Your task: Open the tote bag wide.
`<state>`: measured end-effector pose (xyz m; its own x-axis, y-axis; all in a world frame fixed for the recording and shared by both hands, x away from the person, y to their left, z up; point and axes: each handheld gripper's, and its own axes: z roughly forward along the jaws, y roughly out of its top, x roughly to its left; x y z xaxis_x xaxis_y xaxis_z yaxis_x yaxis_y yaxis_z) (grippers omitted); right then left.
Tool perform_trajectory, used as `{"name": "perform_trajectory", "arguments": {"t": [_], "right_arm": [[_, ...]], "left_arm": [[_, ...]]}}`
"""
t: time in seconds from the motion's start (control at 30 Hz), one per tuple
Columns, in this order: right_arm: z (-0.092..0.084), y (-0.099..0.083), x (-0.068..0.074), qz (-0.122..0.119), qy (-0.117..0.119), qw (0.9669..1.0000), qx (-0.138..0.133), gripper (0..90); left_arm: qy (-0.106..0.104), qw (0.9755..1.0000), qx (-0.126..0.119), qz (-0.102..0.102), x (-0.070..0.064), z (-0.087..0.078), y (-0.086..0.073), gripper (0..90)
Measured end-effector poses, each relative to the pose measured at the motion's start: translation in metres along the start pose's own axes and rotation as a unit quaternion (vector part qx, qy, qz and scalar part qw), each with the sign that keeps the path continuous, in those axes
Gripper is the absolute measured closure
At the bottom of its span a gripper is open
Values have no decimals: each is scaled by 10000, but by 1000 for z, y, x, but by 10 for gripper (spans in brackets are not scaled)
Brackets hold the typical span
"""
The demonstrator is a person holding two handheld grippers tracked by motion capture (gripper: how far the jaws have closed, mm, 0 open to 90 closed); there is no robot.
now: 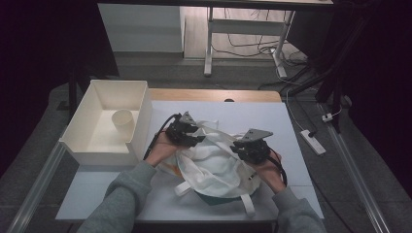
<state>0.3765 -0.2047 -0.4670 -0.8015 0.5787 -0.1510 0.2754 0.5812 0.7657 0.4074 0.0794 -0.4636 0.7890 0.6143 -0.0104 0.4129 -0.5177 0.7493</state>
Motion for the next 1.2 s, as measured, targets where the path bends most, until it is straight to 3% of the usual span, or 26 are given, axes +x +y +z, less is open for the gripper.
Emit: {"name": "perform_trajectory", "arguments": {"t": [0.1,0.2,0.5,0.6,0.93,1.2], "right_arm": [[-4,1,-1,62,118,9999,-74,578],[-9,0,0,69,197,9997,-138,524],[-28,-1,-1,168,304,9978,-559,490],[-36,-1,-4,327,335,9960,-756,489],[-49,-7,-16,398,-27,9965,-729,479],[-52,-9,-17,355,-203,9970,-661,467]], "left_arm": [[-85,9998,-150,-62,-1,-10,1,402],[-140,9995,-250,-129,-2,-20,2,379],[-222,9991,-344,-87,-6,-41,2,358],[-228,9991,-353,-68,-8,-46,1,357],[-36,9995,-307,-3,-15,-63,-4,357],[75,9989,-440,-150,-16,-85,-10,352]]}}
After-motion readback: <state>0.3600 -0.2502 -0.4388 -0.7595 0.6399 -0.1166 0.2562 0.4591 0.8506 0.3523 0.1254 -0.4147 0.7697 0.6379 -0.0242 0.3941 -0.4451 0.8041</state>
